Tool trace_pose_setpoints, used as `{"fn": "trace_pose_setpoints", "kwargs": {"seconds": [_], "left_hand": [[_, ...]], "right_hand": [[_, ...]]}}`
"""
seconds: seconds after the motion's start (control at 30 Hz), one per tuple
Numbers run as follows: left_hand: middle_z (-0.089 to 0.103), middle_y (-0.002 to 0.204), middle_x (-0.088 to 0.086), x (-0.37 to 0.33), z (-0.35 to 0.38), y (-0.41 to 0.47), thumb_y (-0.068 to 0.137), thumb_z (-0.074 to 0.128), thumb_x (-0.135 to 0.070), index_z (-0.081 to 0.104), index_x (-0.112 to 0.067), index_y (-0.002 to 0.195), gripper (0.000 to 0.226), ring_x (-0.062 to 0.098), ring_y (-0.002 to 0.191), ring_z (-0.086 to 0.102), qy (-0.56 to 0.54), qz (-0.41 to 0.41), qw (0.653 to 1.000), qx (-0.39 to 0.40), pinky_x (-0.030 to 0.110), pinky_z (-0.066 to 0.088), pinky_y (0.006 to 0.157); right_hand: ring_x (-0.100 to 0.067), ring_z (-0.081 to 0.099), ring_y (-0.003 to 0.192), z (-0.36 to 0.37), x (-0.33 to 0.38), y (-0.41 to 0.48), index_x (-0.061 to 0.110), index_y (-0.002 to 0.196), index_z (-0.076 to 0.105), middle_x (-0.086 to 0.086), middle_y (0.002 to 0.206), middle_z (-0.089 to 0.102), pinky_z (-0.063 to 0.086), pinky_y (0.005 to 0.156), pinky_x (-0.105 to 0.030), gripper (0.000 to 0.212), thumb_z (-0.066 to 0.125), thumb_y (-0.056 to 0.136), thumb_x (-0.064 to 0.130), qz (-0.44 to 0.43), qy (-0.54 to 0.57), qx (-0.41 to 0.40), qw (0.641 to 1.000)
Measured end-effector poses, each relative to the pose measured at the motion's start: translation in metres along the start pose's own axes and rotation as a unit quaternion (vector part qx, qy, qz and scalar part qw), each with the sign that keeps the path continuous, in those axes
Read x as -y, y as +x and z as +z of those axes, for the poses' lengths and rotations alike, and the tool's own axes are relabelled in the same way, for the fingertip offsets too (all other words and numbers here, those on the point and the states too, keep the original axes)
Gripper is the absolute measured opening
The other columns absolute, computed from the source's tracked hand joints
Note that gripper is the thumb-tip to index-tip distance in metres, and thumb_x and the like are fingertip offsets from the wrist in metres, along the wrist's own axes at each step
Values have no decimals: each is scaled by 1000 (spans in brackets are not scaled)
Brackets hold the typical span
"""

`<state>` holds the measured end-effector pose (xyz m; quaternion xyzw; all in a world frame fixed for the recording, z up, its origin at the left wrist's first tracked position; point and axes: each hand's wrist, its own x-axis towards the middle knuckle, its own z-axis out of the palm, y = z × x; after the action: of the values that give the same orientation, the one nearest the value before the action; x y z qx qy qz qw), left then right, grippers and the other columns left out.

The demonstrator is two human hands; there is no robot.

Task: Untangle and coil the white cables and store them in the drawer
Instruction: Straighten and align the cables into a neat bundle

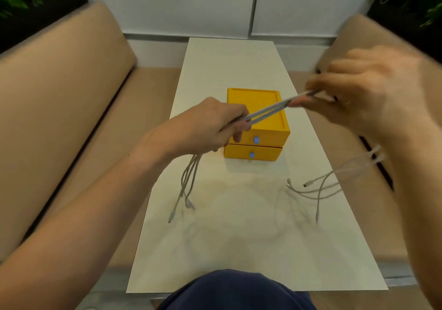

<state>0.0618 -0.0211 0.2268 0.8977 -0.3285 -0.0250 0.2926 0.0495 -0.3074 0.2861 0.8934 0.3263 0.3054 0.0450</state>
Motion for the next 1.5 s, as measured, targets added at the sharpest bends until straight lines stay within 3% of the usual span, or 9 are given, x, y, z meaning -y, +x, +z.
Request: {"fn": "trace_pose_setpoints", "kwargs": {"seconds": [0.2, 0.33, 0.43, 0.5, 0.57, 0.77, 1.03, 1.2, 1.5], "left_hand": [[74, 80, -5, 35, 57, -20, 106, 54, -25, 69, -15, 96, 21, 7, 56, 61, -87, -154, 972, 156, 27, 54, 53], [75, 80, -4, 36, 65, -29, 106, 54, -27, 69, -14, 97, 22, 5, 54, 58, -110, -167, 964, 175, 26, 52, 52], [73, 74, -11, 32, 64, -32, 106, 55, -30, 69, -18, 94, 22, 5, 52, 54, -140, -157, 964, 162, 26, 48, 52], [73, 73, -12, 32, 66, -34, 105, 58, -29, 69, -20, 96, 17, 6, 54, 54, -172, -159, 961, 147, 25, 46, 52], [77, 81, -3, 35, 70, -37, 102, 63, -29, 69, -16, 102, 13, 10, 59, 60, -209, -175, 952, 137, 26, 50, 54], [79, 93, 13, 46, 73, -45, 99, 67, -17, 71, -5, 105, 14, 23, 84, 78, -331, -231, 900, 164, 35, 63, 77], [78, 95, 2, 43, 71, -30, 105, 59, -24, 58, -14, 105, 11, 14, 75, 78, -201, -172, 959, 103, 45, 64, 74], [77, 102, -2, 46, 68, -26, 110, 46, -24, 48, -19, 109, 6, 10, 83, 77, -162, -132, 949, 237, 41, 65, 76], [75, 103, -7, 53, 58, -10, 105, 50, -23, 60, -23, 115, 14, 1, 84, 73, 4, -45, 980, 193, 37, 59, 76]], "right_hand": [[-21, 57, 109, 121, 43, -51, 32, 111, 64, 11, 101, 56, 34, 99, -45, 65, 13, 96, 68, 112, 138, 296, 939], [-6, 46, 130, 125, 93, -55, 33, 140, 54, 15, 130, 59, 10, 124, -46, 49, 27, 103, 51, 114, 290, 276, 909], [-4, 58, 102, 119, 112, -47, 28, 127, 63, 14, 110, 67, 44, 99, -29, 36, 41, 107, 49, 135, 402, 265, 866], [-6, 56, 82, 123, 114, -47, 24, 107, 67, 11, 90, 62, 43, 69, -26, 27, 51, 104, 45, 143, 423, 280, 850], [-7, 52, 71, 129, 110, -50, 24, 93, 67, 11, 77, 58, 37, 60, -24, 21, 57, 103, 40, 155, 442, 283, 837], [-5, 44, 57, 123, 84, -50, 28, 80, 65, 15, 60, 52, 35, 58, -28, 25, 62, 100, 41, 174, 466, 353, 793], [-9, 45, 55, 125, 74, -38, 28, 81, 68, 10, 58, 53, 33, 53, -27, 26, 59, 101, 42, 171, 421, 316, 833], [-9, 41, 54, 126, 69, -38, 30, 80, 69, 10, 57, 51, 32, 55, -29, 25, 61, 100, 41, 122, 448, 371, 804], [-8, 38, 53, 112, 49, -28, 26, 78, 71, 11, 54, 47, 29, 55, -28, 27, 62, 99, 41, 152, 477, 342, 795]]}}
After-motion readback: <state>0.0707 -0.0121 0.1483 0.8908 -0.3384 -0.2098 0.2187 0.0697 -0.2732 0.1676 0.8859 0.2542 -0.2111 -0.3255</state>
